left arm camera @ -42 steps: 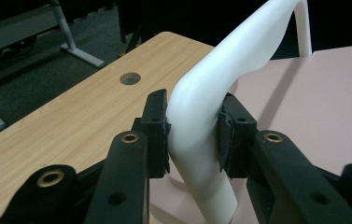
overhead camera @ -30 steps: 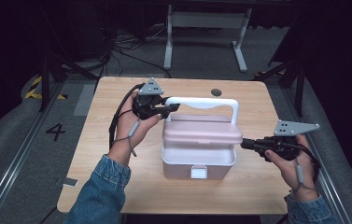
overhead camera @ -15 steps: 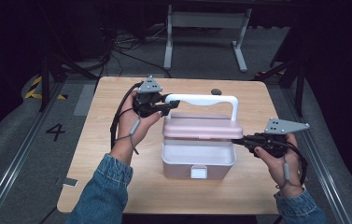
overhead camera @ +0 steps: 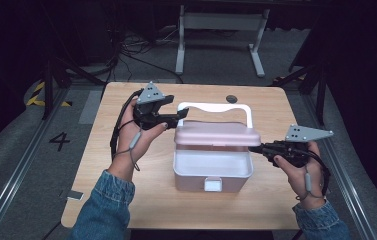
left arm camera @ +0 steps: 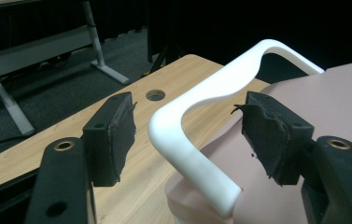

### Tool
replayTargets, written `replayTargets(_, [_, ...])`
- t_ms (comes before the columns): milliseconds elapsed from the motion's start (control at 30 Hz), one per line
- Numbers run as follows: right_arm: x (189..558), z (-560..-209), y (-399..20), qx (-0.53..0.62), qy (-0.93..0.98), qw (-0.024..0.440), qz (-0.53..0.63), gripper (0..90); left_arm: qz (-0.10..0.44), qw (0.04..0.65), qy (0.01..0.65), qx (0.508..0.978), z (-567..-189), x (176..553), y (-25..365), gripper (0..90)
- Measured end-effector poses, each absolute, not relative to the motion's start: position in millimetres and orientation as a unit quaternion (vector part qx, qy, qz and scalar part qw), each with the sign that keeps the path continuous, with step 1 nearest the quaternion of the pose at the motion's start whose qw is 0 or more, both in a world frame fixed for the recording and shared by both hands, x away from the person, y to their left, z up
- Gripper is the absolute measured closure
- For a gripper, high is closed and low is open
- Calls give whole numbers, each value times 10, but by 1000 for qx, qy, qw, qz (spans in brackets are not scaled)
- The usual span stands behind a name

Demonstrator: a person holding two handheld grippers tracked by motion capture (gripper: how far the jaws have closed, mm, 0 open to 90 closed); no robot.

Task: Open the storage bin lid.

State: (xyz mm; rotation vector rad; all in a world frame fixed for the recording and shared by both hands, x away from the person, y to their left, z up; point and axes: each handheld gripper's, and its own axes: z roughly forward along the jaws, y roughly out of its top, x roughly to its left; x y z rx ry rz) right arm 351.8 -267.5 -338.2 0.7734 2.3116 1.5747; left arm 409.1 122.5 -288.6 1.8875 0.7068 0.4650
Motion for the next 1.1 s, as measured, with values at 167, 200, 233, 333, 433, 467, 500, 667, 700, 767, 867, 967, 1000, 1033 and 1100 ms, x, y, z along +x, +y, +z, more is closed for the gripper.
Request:
replayTargets(167, [3512,-3376,-2677,265,786,123,544,900,201,504,291,788,-2878,3965,1332,320])
replayTargets(200, [3511,-3375,-2677,266,786,123,545,900,201,503,292,788,-2878,3939,1357,316])
replayTargets(233, [3510,-3375,-2676,267,785,124,545,900,200,500,292,790,-2879,3914,1381,312])
replayTargets(333, [3506,-3372,-2676,267,785,125,545,900,214,481,297,796,-2894,3838,1450,297])
replayTargets(433, [3501,-3365,-2681,269,782,126,548,900,216,466,302,803,-2926,3771,1527,290])
replayTargets(467, [3502,-3365,-2682,269,781,127,549,900,216,464,303,804,-2936,3758,1545,288])
replayTargets(500, [3502,-3364,-2683,269,781,128,549,900,213,460,304,806,-2957,3733,1567,285])
replayTargets(667, [3500,-3360,-2686,270,778,133,552,900,208,446,305,815,-3041,3654,1615,276])
replayTargets(700, [3498,-3357,-2687,270,778,133,552,900,211,437,305,820,-3061,3641,1611,276])
replayTargets(767, [3498,-3354,-2690,274,774,132,555,900,216,428,302,824,-3077,3636,1601,271])
replayTargets(867, [3500,-3352,-2690,275,772,134,557,900,218,421,295,830,-3122,3616,1530,268])
replayTargets(967, [3501,-3350,-2694,276,770,135,559,900,216,427,289,829,-3147,3619,1446,268])
replayTargets(1000, [3501,-3351,-2694,276,770,135,559,900,216,427,285,830,-3150,3622,1420,267])
replayTargets(1033, [3500,-3352,-2693,276,769,135,560,900,214,430,287,829,-3155,3620,1394,267])
replayTargets(1100, [3501,-3353,-2694,276,769,135,560,900,218,431,279,830,-3152,3625,1353,273])
